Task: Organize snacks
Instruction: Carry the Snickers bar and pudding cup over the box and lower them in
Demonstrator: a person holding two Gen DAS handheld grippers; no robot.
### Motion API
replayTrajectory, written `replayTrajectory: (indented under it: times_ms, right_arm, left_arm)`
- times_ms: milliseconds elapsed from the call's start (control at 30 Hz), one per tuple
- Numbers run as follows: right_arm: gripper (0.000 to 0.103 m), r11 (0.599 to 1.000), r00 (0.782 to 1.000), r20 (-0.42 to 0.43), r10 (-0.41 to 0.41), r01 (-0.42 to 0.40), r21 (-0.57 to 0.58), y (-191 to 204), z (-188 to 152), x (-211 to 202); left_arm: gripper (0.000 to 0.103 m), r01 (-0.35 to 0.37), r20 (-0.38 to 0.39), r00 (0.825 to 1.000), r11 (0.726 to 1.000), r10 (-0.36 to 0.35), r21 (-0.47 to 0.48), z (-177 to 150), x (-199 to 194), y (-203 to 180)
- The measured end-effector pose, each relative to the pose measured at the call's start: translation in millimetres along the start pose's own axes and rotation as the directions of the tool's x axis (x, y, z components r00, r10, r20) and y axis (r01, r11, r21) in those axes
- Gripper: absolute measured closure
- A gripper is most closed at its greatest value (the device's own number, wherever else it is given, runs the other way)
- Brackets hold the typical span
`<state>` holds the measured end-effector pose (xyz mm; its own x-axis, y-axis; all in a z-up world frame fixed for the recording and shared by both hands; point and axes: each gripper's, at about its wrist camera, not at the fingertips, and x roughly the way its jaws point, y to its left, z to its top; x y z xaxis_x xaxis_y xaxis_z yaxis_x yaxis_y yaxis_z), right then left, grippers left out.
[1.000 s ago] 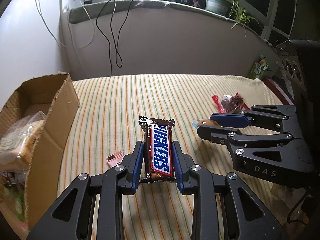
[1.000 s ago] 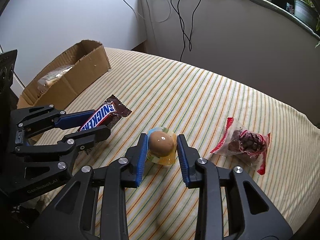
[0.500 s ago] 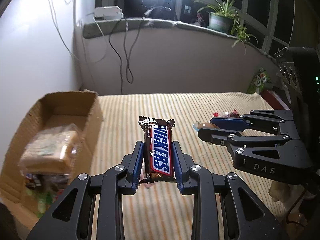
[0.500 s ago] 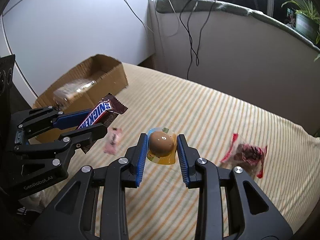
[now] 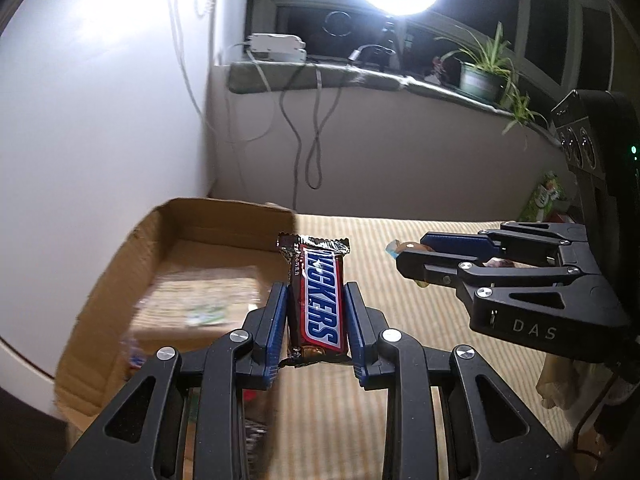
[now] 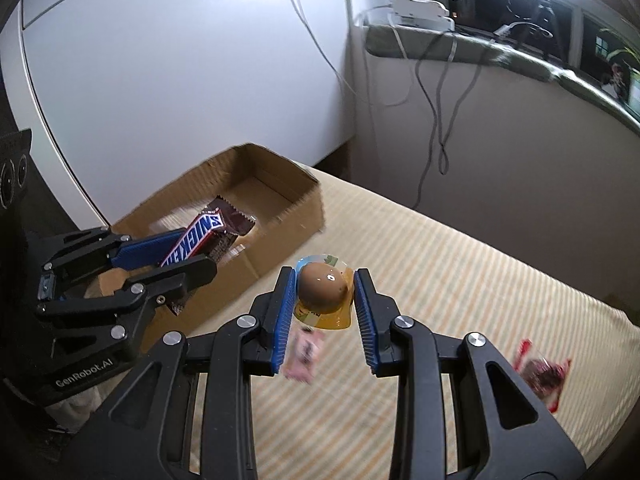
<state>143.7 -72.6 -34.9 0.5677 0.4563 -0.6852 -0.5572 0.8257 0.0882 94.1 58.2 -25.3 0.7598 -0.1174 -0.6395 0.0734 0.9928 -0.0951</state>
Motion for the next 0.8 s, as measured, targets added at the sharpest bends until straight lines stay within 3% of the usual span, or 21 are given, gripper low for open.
replayTrajectory:
  times_ms: [433, 800]
  right_arm:
    - [0.072, 0.997, 0.998, -0.005, 0.067, -0.067, -0.049, 45.8, 39.6, 40.9]
    - [0.072, 0.993, 0.995, -0.041, 0.089, -0.091, -0.07, 61.9, 56.6, 77.0]
  left_arm:
    - [0.076, -0.063, -0.002, 0.998, 0.995, 0.063, -0.075, -0.4, -2.8, 55.6]
    - [0.076, -0.086, -0.01, 0.996, 0.991, 0.085, -0.1, -0.8, -1.6, 77.5]
